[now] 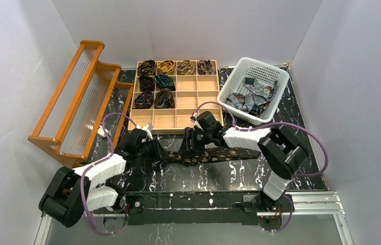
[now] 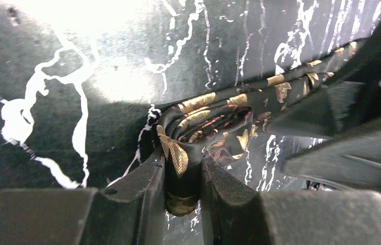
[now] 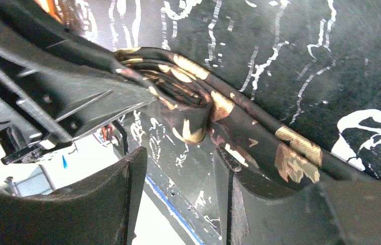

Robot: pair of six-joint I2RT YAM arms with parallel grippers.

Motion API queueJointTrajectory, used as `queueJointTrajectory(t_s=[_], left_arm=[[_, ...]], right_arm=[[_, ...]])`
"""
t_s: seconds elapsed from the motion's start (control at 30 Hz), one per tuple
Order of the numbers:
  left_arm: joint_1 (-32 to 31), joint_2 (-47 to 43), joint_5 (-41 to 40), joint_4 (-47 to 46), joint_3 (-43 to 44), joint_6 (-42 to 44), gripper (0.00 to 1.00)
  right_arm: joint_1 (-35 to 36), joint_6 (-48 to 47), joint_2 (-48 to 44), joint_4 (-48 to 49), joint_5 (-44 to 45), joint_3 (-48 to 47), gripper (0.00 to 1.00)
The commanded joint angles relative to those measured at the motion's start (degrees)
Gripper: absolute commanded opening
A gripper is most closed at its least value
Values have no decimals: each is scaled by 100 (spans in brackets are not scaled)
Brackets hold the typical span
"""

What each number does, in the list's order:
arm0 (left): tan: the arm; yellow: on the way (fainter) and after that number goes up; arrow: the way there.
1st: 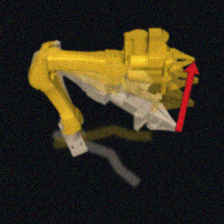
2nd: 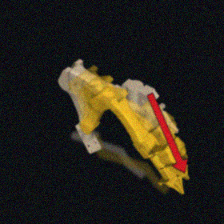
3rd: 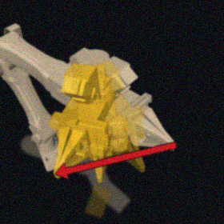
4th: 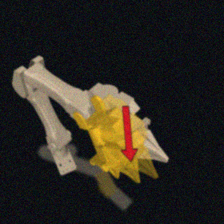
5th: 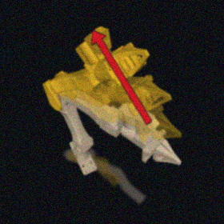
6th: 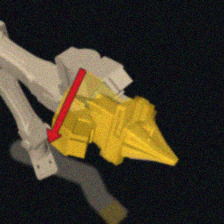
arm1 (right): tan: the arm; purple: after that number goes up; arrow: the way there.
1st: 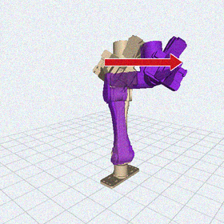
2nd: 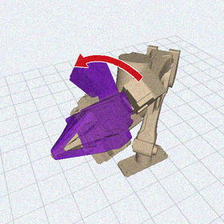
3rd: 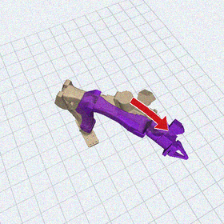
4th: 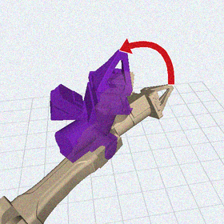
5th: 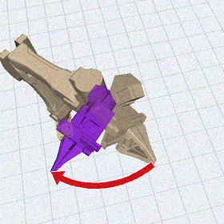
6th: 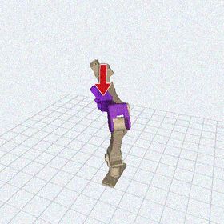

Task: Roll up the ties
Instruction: Roll the tie at the center of the board.

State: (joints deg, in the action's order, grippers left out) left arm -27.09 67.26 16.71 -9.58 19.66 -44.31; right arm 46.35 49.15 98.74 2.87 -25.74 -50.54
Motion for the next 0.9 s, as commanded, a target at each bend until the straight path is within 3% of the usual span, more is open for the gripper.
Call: queueJointTrajectory(t_s=[0.0, 0.23, 0.6, 0.87], left_arm=[[2, -231, -608, 1303, 338, 319, 10], [-7, -375, -1419, 2561, 982, 504, 10], [-160, -267, -2558, 3760, 1892, 790, 10], [-808, 198, -3669, 4469, 2557, 662, 9]], right_arm=[[-12, -623, -477, -230, -50, -338, 59], [-19, -1396, -699, -460, 587, -398, 59], [-12, -1340, -928, -718, 1569, -437, 60], [-13, -1302, -1054, -666, 1938, -423, 60]])
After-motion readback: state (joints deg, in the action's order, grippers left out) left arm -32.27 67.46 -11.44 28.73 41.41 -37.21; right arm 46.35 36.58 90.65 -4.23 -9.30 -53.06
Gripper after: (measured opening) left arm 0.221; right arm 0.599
